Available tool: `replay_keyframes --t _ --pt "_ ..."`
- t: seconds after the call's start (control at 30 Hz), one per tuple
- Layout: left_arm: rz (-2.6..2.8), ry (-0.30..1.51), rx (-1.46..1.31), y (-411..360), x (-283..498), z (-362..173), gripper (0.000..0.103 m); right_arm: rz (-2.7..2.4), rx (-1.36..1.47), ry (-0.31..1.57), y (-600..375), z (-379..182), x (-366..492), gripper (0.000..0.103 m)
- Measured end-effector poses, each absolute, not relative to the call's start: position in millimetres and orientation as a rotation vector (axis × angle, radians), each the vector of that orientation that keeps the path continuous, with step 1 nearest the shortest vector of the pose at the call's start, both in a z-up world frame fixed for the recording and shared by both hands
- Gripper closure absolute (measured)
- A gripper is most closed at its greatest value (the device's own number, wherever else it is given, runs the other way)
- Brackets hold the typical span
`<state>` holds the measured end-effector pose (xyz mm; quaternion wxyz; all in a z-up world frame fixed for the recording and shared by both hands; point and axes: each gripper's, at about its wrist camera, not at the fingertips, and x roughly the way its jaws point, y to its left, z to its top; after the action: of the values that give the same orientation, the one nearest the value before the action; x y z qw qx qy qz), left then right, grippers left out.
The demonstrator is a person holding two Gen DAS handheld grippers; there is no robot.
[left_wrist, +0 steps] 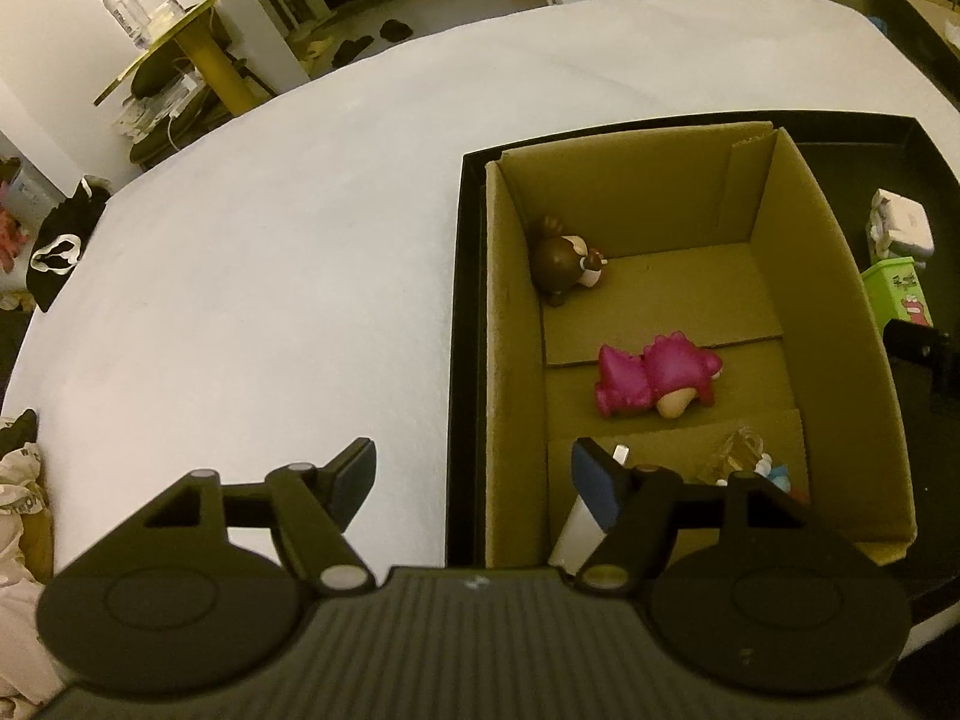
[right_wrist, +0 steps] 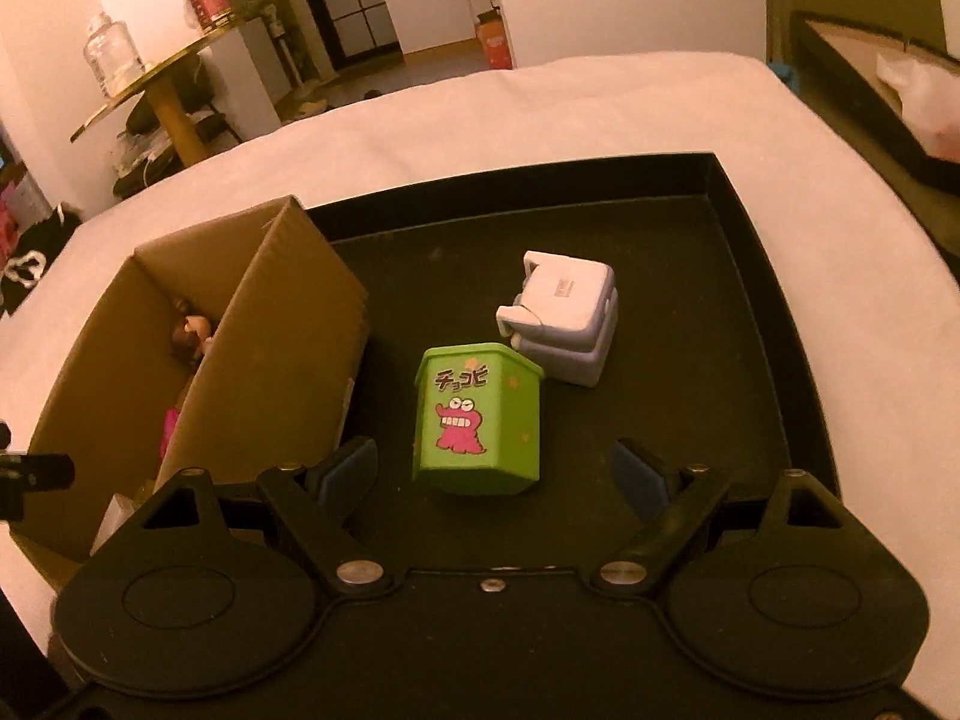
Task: Organize rigid objects
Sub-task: 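Close the right gripper on the green cube box, then lift the green cube over the box and release it inside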
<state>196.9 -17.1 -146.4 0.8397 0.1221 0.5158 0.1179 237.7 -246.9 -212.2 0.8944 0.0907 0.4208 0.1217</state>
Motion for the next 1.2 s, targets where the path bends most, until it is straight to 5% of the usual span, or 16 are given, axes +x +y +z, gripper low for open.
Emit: replay_keyframes --t 0.37,0.43,0.47,1.2 --pt "0.262 1.094 0.293 -22.3 199.9 -149.4 0.032 0.258 0.329 0.937 -254.4 -228.9 254.0 0.032" --pt "0.261 1.094 0.292 -22.0 199.8 -149.4 0.032 0.279 0.34 0.947 -252.3 -230.5 256.5 0.053" --pt "0.26 1.094 0.292 -22.0 199.8 -149.3 0.032 0.294 0.352 0.959 -251.0 -231.3 257.4 0.055" --pt "0.232 1.064 0.226 -10.7 190.3 -144.3 0.032 0.264 0.175 0.806 -237.4 -167.0 239.4 0.055"
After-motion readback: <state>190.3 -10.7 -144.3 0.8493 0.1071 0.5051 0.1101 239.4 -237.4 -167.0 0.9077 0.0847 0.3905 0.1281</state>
